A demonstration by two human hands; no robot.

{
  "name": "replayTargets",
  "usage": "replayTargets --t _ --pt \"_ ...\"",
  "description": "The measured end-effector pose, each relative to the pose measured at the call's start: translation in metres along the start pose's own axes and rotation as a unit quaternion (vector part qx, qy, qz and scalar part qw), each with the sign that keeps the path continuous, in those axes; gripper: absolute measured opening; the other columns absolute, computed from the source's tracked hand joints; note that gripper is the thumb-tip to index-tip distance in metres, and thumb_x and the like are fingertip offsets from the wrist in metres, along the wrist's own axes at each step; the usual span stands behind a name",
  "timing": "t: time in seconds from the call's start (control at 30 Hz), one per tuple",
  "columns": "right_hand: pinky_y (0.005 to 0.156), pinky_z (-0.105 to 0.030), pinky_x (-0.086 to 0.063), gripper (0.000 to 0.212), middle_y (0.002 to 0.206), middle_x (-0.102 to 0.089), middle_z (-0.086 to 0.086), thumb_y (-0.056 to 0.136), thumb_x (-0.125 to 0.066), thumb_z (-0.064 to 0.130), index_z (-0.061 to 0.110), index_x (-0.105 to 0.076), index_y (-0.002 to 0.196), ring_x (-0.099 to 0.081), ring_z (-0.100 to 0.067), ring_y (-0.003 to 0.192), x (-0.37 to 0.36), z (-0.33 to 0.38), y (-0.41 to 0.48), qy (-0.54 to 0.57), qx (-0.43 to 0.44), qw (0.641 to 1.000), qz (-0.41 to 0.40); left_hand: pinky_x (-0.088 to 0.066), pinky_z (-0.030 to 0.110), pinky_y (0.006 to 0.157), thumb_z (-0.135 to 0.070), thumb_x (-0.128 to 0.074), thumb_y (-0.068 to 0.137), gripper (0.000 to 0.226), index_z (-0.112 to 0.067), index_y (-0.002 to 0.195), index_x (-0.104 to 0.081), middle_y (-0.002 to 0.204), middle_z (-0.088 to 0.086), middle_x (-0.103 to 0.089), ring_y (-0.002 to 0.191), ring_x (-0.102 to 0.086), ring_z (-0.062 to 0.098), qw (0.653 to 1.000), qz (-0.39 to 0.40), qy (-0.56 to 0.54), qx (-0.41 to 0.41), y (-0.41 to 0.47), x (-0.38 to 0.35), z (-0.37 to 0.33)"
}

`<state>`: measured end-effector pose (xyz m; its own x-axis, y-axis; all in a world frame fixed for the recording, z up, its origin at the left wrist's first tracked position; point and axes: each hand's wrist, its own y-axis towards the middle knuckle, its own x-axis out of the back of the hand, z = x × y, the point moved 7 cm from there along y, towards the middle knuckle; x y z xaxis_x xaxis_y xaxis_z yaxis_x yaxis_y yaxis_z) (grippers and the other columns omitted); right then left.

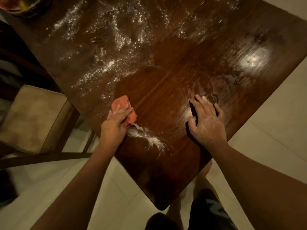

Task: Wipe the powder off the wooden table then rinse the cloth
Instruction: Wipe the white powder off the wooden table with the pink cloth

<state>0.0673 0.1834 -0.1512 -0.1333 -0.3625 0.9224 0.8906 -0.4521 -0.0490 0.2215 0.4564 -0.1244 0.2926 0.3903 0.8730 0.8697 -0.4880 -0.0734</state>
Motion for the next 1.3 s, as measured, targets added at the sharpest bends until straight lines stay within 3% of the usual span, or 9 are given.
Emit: replayTargets --t 0.1,0.3,0.5,0.6,0.73,0.9,1.03,1.13,1.3 --pt "0.124 -0.05 -0.012 0.059 0.163 -0.031 0.002 0.095 -0.037 0.036 0.025 -0.037 0.153 -0.022 -0.012 0.152 0.002 0.002 0.0 0.007 0.002 1.0 -0.004 -0.028 0.055 0.117 0.0 -0.06 0.088 0.054 -0.022 0.137 -0.055 0.148 0.0 -0.047 0.141 -0.04 0.027 0.999 -0.019 -0.003 0.026 -0.052 -0.018 -0.004" --pt "0.124 -0.049 -0.012 0.059 0.163 -0.031 0.0 0.094 -0.037 0.036 0.025 -0.037 0.152 -0.02 -0.013 0.152 0.004 0.004 -0.001 0.007 0.003 1.0 -0.006 -0.029 0.066 0.111 0.008 -0.075 0.073 0.084 -0.028 0.141 -0.043 0.148 -0.005 -0.038 0.143 -0.029 0.022 0.989 0.052 0.055 -0.125 -0.079 -0.036 -0.007" --pt "0.124 -0.048 -0.012 0.058 0.163 -0.031 0.002 0.094 -0.037 0.035 0.026 -0.038 0.151 -0.021 -0.012 0.152 0.005 0.005 -0.001 0.004 0.001 1.0 -0.01 -0.009 0.051 0.123 -0.013 -0.043 0.1 0.05 -0.025 0.149 -0.041 0.159 0.005 -0.03 0.15 -0.018 0.029 0.984 -0.062 0.009 0.169 -0.012 -0.012 -0.016" --pt "0.123 -0.048 -0.012 0.058 0.163 -0.031 0.002 0.093 -0.037 0.035 0.026 -0.039 0.151 -0.022 -0.013 0.152 0.005 0.005 -0.001 0.005 0.001 1.0 -0.011 -0.03 0.055 0.116 -0.022 -0.041 0.098 0.045 -0.023 0.143 -0.05 0.154 0.015 -0.038 0.144 -0.029 0.033 0.996 0.046 -0.029 0.065 -0.024 -0.042 -0.06" --pt "0.123 -0.05 -0.013 0.059 0.163 -0.031 0.002 0.093 -0.037 0.036 0.027 -0.038 0.151 -0.021 -0.012 0.152 0.005 0.006 0.0 0.002 0.003 1.0 -0.011 -0.013 0.058 0.119 -0.03 -0.061 0.086 0.048 -0.03 0.134 -0.056 0.149 -0.01 -0.046 0.146 -0.031 0.018 0.961 0.183 -0.019 -0.208 -0.075 -0.063 -0.063" --pt "0.123 -0.05 -0.013 0.059 0.164 -0.028 0.002 0.094 -0.039 0.034 0.026 -0.035 0.153 -0.018 -0.013 0.152 0.003 0.006 -0.001 -0.015 0.009 1.0 -0.005 -0.018 0.057 0.12 -0.014 -0.048 0.091 0.04 -0.031 0.126 -0.06 0.139 -0.013 -0.051 0.142 -0.034 0.013 0.996 -0.023 -0.063 0.05 -0.076 -0.009 0.019" --pt "0.122 -0.055 -0.013 0.062 0.165 -0.024 -0.005 0.096 -0.036 0.036 0.019 -0.031 0.155 -0.017 -0.021 0.153 0.0 0.008 -0.003 -0.048 0.029 0.998 0.007 -0.025 0.055 0.119 -0.011 -0.046 0.101 0.041 -0.027 0.139 -0.053 0.155 0.001 -0.038 0.148 -0.023 0.023 0.949 -0.128 -0.044 0.285 -0.103 -0.014 -0.006" --pt "0.121 -0.057 -0.014 0.066 0.165 -0.025 -0.01 0.094 -0.036 0.036 0.012 -0.03 0.156 -0.016 -0.026 0.154 -0.001 0.012 -0.004 -0.076 0.054 0.996 0.014 -0.028 0.058 0.116 -0.008 -0.048 0.099 0.046 -0.032 0.139 -0.046 0.157 0.0 -0.034 0.148 -0.013 0.018 0.956 -0.123 -0.032 0.266 -0.139 -0.048 -0.06" --pt "0.119 -0.059 -0.015 0.07 0.164 -0.027 -0.014 0.092 -0.036 0.036 0.007 -0.03 0.155 -0.018 -0.03 0.154 -0.002 0.013 -0.003 -0.097 0.066 0.993 0.023 0.012 0.041 0.118 -0.01 -0.057 0.094 0.067 -0.037 0.148 -0.03 0.157 -0.013 -0.018 0.15 -0.006 0.016 0.992 0.046 0.017 0.115 -0.155 -0.082 -0.092"
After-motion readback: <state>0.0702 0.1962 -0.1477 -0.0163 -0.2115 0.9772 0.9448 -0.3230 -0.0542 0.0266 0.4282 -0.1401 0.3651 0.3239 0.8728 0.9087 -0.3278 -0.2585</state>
